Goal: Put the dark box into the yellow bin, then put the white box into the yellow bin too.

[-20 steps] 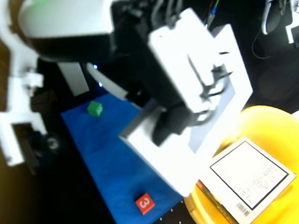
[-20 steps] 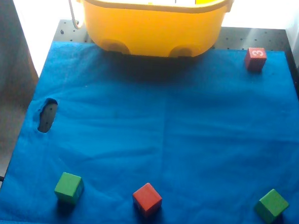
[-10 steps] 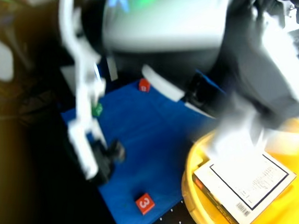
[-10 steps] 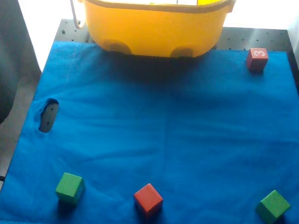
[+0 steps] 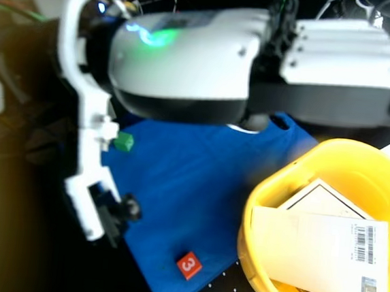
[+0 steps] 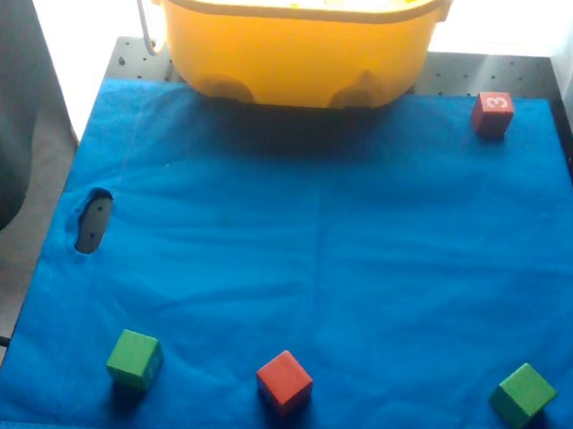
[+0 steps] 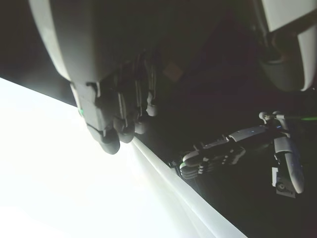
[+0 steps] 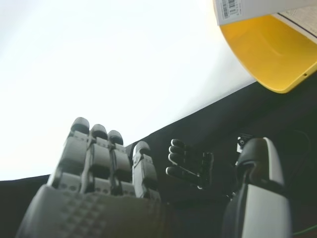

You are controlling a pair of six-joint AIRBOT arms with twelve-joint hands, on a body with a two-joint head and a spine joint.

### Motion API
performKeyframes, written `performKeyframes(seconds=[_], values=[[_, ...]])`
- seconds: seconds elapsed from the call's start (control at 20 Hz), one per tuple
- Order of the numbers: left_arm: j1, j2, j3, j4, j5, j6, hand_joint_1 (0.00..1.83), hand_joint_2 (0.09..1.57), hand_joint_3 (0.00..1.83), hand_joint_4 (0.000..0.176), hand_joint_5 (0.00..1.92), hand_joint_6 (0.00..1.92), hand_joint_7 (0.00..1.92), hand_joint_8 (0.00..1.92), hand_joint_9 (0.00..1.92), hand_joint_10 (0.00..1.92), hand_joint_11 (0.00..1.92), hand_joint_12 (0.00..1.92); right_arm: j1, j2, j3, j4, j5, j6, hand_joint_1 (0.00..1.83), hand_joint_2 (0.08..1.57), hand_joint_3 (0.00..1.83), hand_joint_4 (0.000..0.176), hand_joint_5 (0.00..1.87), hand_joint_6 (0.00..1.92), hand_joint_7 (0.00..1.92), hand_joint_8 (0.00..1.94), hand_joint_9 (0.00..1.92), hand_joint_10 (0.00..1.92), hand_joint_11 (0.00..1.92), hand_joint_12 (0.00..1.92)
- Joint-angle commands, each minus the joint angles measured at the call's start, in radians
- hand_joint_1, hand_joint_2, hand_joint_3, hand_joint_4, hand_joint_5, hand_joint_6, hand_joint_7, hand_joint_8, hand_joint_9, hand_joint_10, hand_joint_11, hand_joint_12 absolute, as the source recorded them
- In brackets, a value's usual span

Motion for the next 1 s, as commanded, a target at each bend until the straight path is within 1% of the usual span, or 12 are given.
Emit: performKeyframes(seconds=[0.0, 0.05, 0.1, 0.15, 0.3, 0.35, 0.4, 0.5, 0.75, 0.8, 0.9, 0.95], values=[[0.001, 0.004, 0.005, -0.047, -0.101, -0.006, 1.06, 0.80, 0.00, 0.058, 0.25, 0.00, 0.26, 0.00, 0.20, 0.00, 0.00, 0.42, 0.009, 0.007, -0.004, 0.013, 0.123, -0.001, 0.68, 0.76, 0.00, 0.176, 0.00, 0.00, 0.00, 0.00, 0.00, 0.00, 0.00, 0.00], [0.004, 0.004, 0.006, -0.049, -0.100, -0.006, 1.06, 0.81, 0.00, 0.050, 0.24, 0.00, 0.25, 0.00, 0.19, 0.00, 0.00, 0.43, 0.009, 0.011, -0.006, 0.013, 0.123, -0.001, 0.70, 0.75, 0.00, 0.176, 0.00, 0.00, 0.01, 0.01, 0.00, 0.00, 0.00, 0.00], [0.007, 0.006, 0.007, -0.051, -0.095, -0.006, 1.06, 0.82, 0.00, 0.048, 0.23, 0.00, 0.25, 0.00, 0.18, 0.00, 0.00, 0.46, 0.007, 0.021, -0.007, 0.013, 0.122, -0.001, 0.72, 0.74, 0.00, 0.176, 0.00, 0.00, 0.03, 0.01, 0.00, 0.00, 0.00, 0.00], [0.011, 0.008, 0.007, -0.054, -0.089, -0.006, 1.06, 0.81, 0.00, 0.057, 0.24, 0.00, 0.26, 0.01, 0.19, 0.01, 0.00, 0.47, 0.007, 0.033, -0.010, 0.019, 0.121, 0.000, 0.75, 0.71, 0.00, 0.176, 0.00, 0.00, 0.06, 0.01, 0.00, 0.00, 0.00, 0.00], [0.034, 0.019, 0.007, -0.083, -0.091, -0.006, 1.02, 0.81, 0.00, 0.066, 0.21, 0.00, 0.28, 0.00, 0.21, 0.01, 0.00, 0.48, 0.008, 0.072, -0.033, 0.041, 0.120, 0.000, 0.78, 0.71, 0.00, 0.176, 0.00, 0.00, 0.06, 0.00, 0.00, 0.00, 0.00, 0.00], [0.041, 0.023, 0.006, -0.091, -0.092, -0.006, 1.03, 0.82, 0.00, 0.062, 0.21, 0.00, 0.27, 0.00, 0.20, 0.00, 0.00, 0.48, 0.008, 0.088, -0.047, 0.051, 0.120, 0.000, 0.79, 0.68, 0.00, 0.176, 0.00, 0.00, 0.06, 0.00, 0.00, 0.00, 0.00, 0.00], [0.048, 0.026, 0.005, -0.096, -0.092, -0.006, 1.03, 0.82, 0.00, 0.063, 0.21, 0.00, 0.27, 0.00, 0.20, 0.00, 0.00, 0.46, 0.008, 0.098, -0.056, 0.051, 0.120, 0.000, 0.78, 0.69, 0.00, 0.176, 0.00, 0.00, 0.04, 0.00, 0.00, 0.00, 0.00, 0.00], [0.068, 0.037, 0.003, -0.117, -0.098, -0.006, 1.03, 0.83, 0.00, 0.052, 0.20, 0.00, 0.25, 0.00, 0.19, 0.00, 0.00, 0.46, 0.008, 0.125, -0.075, 0.058, 0.121, 0.000, 0.75, 0.71, 0.00, 0.176, 0.00, 0.00, 0.02, 0.00, 0.00, 0.00, 0.00, 0.00], [0.137, 0.073, -0.017, -0.163, -0.120, -0.006, 1.02, 0.82, 0.00, 0.065, 0.18, 0.00, 0.21, 0.00, 0.16, 0.00, 0.00, 0.35, 0.008, 0.167, -0.123, 0.060, 0.121, 0.000, 0.68, 0.71, 0.00, 0.176, 0.00, 0.00, 0.02, 0.00, 0.00, 0.00, 0.00, 0.00], [0.147, 0.079, -0.020, -0.171, -0.126, -0.006, 1.02, 0.82, 0.00, 0.058, 0.16, 0.00, 0.20, 0.00, 0.14, 0.00, 0.00, 0.33, 0.008, 0.169, -0.132, 0.059, 0.121, 0.000, 0.68, 0.71, 0.00, 0.176, 0.00, 0.00, 0.03, 0.01, 0.00, 0.00, 0.00, 0.00], [0.168, 0.096, -0.028, -0.196, -0.136, -0.005, 0.99, 0.82, 0.00, 0.056, 0.14, 0.00, 0.19, 0.00, 0.14, 0.00, 0.00, 0.38, 0.009, 0.179, -0.153, 0.059, 0.121, 0.000, 0.68, 0.75, 0.01, 0.176, 0.00, 0.00, 0.04, 0.01, 0.00, 0.00, 0.03, 0.01], [0.185, 0.107, -0.034, -0.210, -0.137, -0.005, 0.98, 0.80, 0.00, 0.057, 0.15, 0.00, 0.19, 0.00, 0.14, 0.00, 0.00, 0.31, 0.009, 0.186, -0.162, 0.058, 0.121, 0.000, 0.70, 0.73, 0.00, 0.176, 0.00, 0.00, 0.04, 0.01, 0.00, 0.00, 0.01, 0.00]])
